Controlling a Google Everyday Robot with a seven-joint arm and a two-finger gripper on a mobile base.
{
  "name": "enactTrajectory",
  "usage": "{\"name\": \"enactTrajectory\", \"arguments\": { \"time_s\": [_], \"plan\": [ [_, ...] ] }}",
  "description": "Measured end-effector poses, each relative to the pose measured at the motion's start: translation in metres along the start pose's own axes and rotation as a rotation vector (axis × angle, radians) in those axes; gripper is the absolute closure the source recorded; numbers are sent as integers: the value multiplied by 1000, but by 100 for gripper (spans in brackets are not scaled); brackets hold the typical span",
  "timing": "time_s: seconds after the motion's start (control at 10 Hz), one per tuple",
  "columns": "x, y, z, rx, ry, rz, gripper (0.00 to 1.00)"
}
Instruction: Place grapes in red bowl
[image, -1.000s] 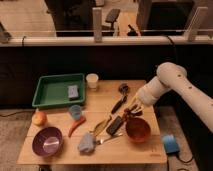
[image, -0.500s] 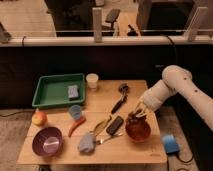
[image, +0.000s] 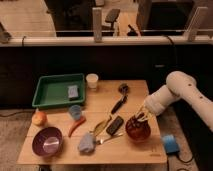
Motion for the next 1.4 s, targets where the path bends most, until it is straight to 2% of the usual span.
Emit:
{"name": "enactTrajectory", "arguments": {
  "time_s": [0.7, 0.9, 1.4],
  "plan": [
    [1, 4, 3, -6, -5, 7, 23],
    [1, 4, 4, -12, -7, 8, 20],
    [1, 4, 2, -24, -11, 13, 20]
  ]
}}
